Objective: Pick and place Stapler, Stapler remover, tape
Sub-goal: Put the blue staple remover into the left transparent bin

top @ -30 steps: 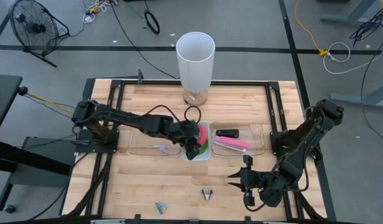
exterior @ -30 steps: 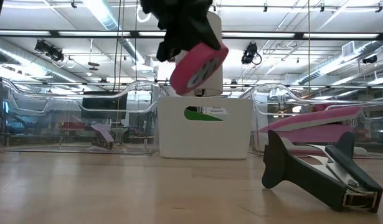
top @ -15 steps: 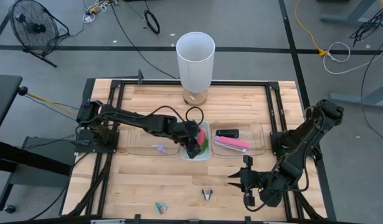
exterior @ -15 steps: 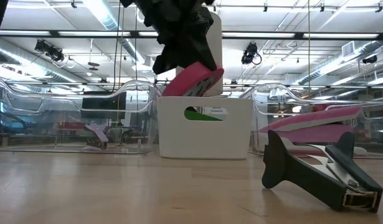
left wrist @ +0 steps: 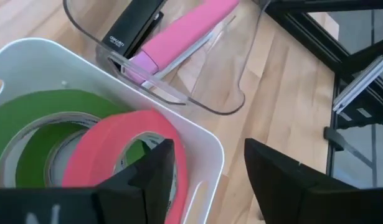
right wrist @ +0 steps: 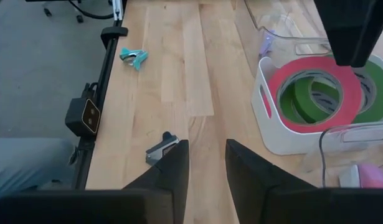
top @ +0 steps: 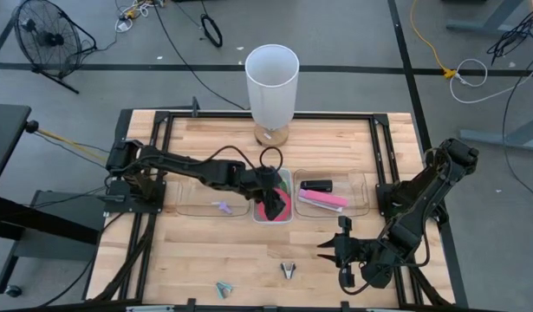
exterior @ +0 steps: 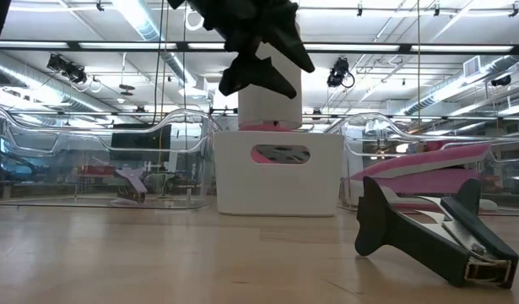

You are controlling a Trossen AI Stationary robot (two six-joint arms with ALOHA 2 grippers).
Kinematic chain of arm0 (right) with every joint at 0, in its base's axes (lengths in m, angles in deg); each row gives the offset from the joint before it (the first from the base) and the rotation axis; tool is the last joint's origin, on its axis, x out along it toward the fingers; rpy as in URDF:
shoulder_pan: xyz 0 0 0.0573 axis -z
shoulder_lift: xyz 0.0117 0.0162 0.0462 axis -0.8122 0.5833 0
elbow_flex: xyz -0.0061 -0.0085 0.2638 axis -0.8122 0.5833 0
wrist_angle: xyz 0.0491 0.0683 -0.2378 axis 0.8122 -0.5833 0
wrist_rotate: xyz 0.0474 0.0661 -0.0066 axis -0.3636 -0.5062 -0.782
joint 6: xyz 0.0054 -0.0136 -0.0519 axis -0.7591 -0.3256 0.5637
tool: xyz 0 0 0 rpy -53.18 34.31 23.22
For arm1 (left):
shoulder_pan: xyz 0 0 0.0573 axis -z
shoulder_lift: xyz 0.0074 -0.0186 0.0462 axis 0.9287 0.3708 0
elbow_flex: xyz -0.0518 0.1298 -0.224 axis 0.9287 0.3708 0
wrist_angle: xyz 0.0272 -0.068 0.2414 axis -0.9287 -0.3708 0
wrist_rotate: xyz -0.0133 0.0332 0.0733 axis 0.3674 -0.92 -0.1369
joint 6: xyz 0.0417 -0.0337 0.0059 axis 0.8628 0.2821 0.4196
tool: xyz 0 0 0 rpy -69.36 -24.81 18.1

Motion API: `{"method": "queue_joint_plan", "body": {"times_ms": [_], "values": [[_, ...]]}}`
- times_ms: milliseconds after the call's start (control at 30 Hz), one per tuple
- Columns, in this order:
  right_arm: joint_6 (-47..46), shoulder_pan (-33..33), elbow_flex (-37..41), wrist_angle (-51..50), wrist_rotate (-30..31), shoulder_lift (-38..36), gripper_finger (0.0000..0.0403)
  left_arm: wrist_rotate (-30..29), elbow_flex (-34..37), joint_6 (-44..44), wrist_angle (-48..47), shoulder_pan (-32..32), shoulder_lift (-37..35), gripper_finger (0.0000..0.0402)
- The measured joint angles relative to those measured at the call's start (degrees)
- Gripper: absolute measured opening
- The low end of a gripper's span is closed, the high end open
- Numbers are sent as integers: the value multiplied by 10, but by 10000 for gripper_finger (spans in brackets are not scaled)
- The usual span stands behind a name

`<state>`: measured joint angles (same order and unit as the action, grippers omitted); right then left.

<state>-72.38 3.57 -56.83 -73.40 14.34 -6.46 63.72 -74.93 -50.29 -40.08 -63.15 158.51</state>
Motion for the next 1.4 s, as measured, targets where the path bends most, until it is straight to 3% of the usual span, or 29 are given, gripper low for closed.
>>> {"method": "queue_joint_plan", "body": {"times_ms": [367,600,733,900,1233,1400], "values": [[-4,0,0,-1,0,0,107,0,-44,35,-21,0,-7,175],[-6,-2,0,-3,-2,0,107,29,-124,13,-257,32,-12,162],[-6,-7,0,-3,-2,0,107,57,-130,-56,-339,84,-12,158],[-7,-8,0,-3,0,0,107,59,-130,-124,-362,175,-11,158],[-6,-7,0,-2,0,0,107,-100,-130,-316,-338,364,4,158],[5,-7,0,-3,5,0,107,-118,-131,-381,-294,422,51,158]]}}
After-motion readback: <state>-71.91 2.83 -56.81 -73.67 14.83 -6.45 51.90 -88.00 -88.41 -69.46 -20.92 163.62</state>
